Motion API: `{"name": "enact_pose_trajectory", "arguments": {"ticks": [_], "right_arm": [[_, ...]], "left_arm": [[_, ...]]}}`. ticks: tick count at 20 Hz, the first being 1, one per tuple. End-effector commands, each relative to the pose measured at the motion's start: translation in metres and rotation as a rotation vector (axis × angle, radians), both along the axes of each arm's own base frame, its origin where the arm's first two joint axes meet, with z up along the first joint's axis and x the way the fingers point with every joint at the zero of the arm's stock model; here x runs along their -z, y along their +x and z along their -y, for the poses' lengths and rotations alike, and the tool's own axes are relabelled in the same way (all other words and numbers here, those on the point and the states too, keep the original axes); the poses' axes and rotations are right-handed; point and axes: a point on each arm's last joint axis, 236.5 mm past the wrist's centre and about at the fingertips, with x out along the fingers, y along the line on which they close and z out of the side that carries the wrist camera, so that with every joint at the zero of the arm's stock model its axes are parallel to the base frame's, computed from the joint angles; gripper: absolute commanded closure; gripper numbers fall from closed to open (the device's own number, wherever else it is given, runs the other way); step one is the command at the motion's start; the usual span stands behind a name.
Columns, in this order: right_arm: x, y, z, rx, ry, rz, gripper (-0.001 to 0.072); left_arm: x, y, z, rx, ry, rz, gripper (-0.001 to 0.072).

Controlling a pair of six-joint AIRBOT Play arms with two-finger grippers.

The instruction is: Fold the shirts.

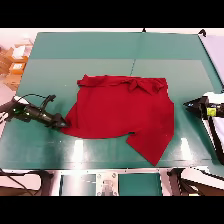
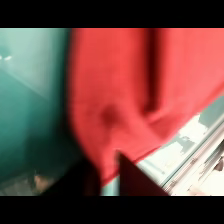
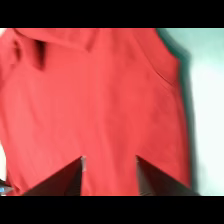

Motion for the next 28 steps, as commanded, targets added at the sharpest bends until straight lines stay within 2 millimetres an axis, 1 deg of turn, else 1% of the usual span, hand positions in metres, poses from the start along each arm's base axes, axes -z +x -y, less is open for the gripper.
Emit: {"name": "enact_pose_trajectory", "arguments": {"ticks": [1,3,5,8,10,12,14,15,17,18,19,20,21,22,23,24,25,26,27,28], "right_arm": [[0.028,-0.038,0.010,-0.005,-0.063,-0.209,0.0301],[0.047,-0.064,0.015,-0.006,-0.101,-0.333,0.0301],[0.064,-0.087,0.011,-0.020,-0.107,-0.414,0.0301],[0.085,-0.102,-0.006,-0.024,-0.066,-0.450,0.0302],[0.095,-0.101,-0.022,-0.035,0.002,-0.432,0.0302],[0.101,-0.095,-0.037,-0.046,0.085,-0.403,0.0303],[0.100,-0.084,-0.045,-0.039,0.142,-0.362,0.0304],[0.098,-0.078,-0.047,-0.035,0.158,-0.333,0.0318],[0.093,-0.067,-0.049,-0.026,0.178,-0.284,0.0405],[0.091,-0.065,-0.050,-0.027,0.183,-0.274,0.0466],[0.088,-0.064,-0.052,-0.039,0.196,-0.259,0.0593],[0.084,-0.062,-0.055,-0.041,0.215,-0.243,0.0678],[0.075,-0.054,-0.059,-0.036,0.249,-0.207,0.0695],[0.060,-0.043,-0.061,-0.034,0.283,-0.151,0.0696],[0.038,-0.029,-0.063,-0.031,0.322,-0.075,0.0696],[0.006,-0.011,-0.063,-0.028,0.365,0.033,0.0696],[-0.035,0.008,-0.060,-0.023,0.391,0.166,0.0696],[-0.080,0.024,-0.055,-0.016,0.393,0.302,0.0696],[-0.134,0.037,-0.049,-0.008,0.371,0.463,0.0696],[-0.191,0.043,-0.047,-0.007,0.348,0.624,0.0696]], "left_arm": [[-0.004,-0.009,0.006,0.062,-0.031,-0.004,0.0685],[-0.003,-0.007,0.006,0.070,-0.030,0.013,0.0685],[-0.003,-0.007,0.005,0.068,-0.028,0.016,0.0686],[-0.001,-0.003,0.005,0.058,-0.020,0.027,0.0685],[-0.001,-0.003,0.004,0.058,-0.019,0.029,0.0685],[-0.001,-0.003,0.004,0.058,-0.020,0.028,0.0685],[-0.002,-0.004,0.005,0.059,-0.021,0.025,0.0685],[-0.002,-0.003,0.005,0.056,-0.022,0.024,0.0685],[-0.003,-0.002,0.007,0.044,-0.031,0.023,0.0685],[-0.005,-0.001,0.009,0.038,-0.041,0.024,0.0685],[-0.008,0.003,0.012,0.025,-0.059,0.029,0.0686],[-0.015,0.008,0.015,0.018,-0.076,0.041,0.0686],[-0.028,0.016,0.018,0.018,-0.101,0.065,0.0687],[-0.046,0.026,0.020,0.022,-0.124,0.108,0.0687],[-0.073,0.040,0.022,0.026,-0.140,0.176,0.0687],[-0.103,0.054,0.021,0.024,-0.134,0.256,0.0687],[-0.145,0.070,0.020,0.024,-0.120,0.374,0.0687],[-0.192,0.084,0.022,0.029,-0.115,0.512,0.0687],[-0.252,0.093,0.026,0.032,-0.117,0.685,0.0687],[-0.314,0.096,0.032,0.035,-0.119,0.859,0.0686]]}}
